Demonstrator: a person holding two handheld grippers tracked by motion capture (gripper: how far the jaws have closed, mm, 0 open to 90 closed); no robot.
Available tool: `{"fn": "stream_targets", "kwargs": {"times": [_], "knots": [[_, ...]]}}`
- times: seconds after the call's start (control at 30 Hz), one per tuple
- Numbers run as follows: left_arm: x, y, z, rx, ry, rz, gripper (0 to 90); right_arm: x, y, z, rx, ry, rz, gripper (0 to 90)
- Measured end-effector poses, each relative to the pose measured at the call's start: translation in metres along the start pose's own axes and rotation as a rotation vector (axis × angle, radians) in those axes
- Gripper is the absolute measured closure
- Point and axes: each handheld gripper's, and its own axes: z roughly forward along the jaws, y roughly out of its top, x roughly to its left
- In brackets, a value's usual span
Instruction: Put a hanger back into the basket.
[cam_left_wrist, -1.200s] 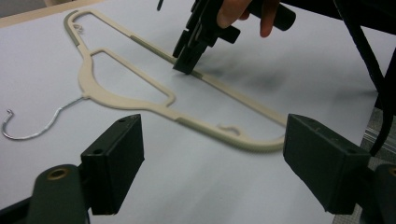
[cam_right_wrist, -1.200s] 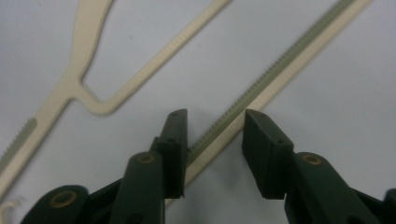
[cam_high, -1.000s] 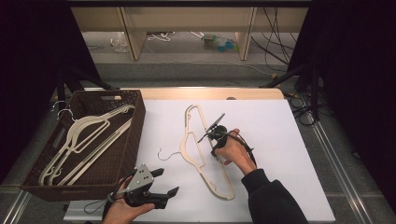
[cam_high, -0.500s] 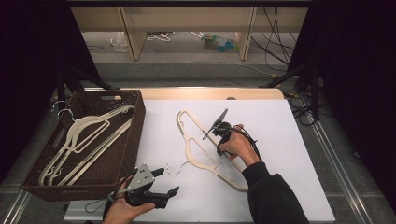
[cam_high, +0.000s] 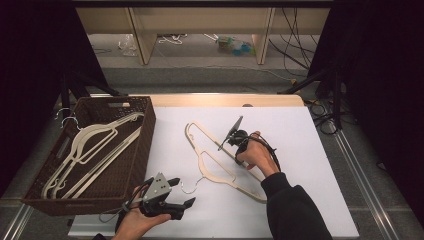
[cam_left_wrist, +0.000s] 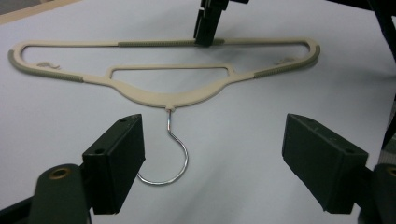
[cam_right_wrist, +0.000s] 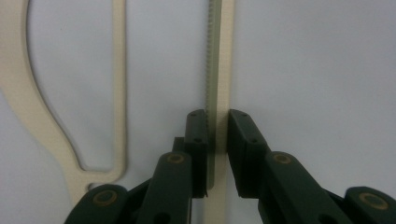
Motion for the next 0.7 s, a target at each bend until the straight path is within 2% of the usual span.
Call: {"fn": "stream_targets", "kwargs": {"times": [0.03, 0.17, 0.2, 0.27, 0.3, 0.33, 0.37, 0.4, 0.53, 0.57, 0.6, 0.63, 0.7], "knots": [[0.0, 0.001, 0.004, 0.008, -0.001, 0.018, 21.1, 0.001, 0.001, -0.003, 0.01, 0.001, 0.01, 78.5], [0.0, 0.006, 0.028, 0.041, -0.011, 0.071, 21.2, 0.001, 0.004, -0.013, 0.03, -0.012, -0.014, 78.5], [-0.001, 0.007, 0.034, 0.043, -0.01, 0.07, 21.3, 0.002, 0.004, -0.014, 0.031, -0.018, -0.012, 78.5], [0.0, 0.01, 0.046, 0.063, -0.005, 0.102, 21.6, 0.002, 0.005, -0.017, 0.047, -0.023, -0.019, 78.5], [0.0, 0.011, 0.052, 0.057, -0.002, 0.101, 21.8, 0.002, 0.005, -0.018, 0.057, -0.025, -0.019, 78.5], [0.001, 0.013, 0.057, 0.072, 0.003, 0.119, 21.9, 0.002, 0.006, -0.019, 0.063, -0.024, -0.023, 78.5], [0.0, 0.014, 0.063, 0.067, 0.007, 0.128, 22.0, 0.002, 0.006, -0.022, 0.078, -0.035, -0.037, 78.5], [0.0, 0.016, 0.066, 0.079, 0.005, 0.132, 22.2, 0.003, 0.007, -0.023, 0.074, -0.033, -0.032, 78.5], [-0.001, 0.019, 0.083, 0.092, 0.036, 0.185, 23.1, 0.003, 0.01, -0.03, 0.104, -0.052, -0.06, 78.5], [0.0, 0.02, 0.085, 0.106, 0.046, 0.218, 23.4, 0.003, 0.01, -0.032, 0.11, -0.05, -0.059, 78.5], [-0.001, 0.02, 0.088, 0.116, 0.05, 0.233, 23.6, 0.003, 0.01, -0.032, 0.096, -0.059, -0.078, 78.5], [-0.002, 0.02, 0.092, 0.113, 0.074, 0.252, 24.0, 0.003, 0.011, -0.033, 0.103, -0.058, -0.079, 78.5], [-0.001, 0.021, 0.094, 0.142, 0.082, 0.287, 24.5, 0.005, 0.013, -0.036, 0.117, -0.059, -0.072, 78.5]]}}
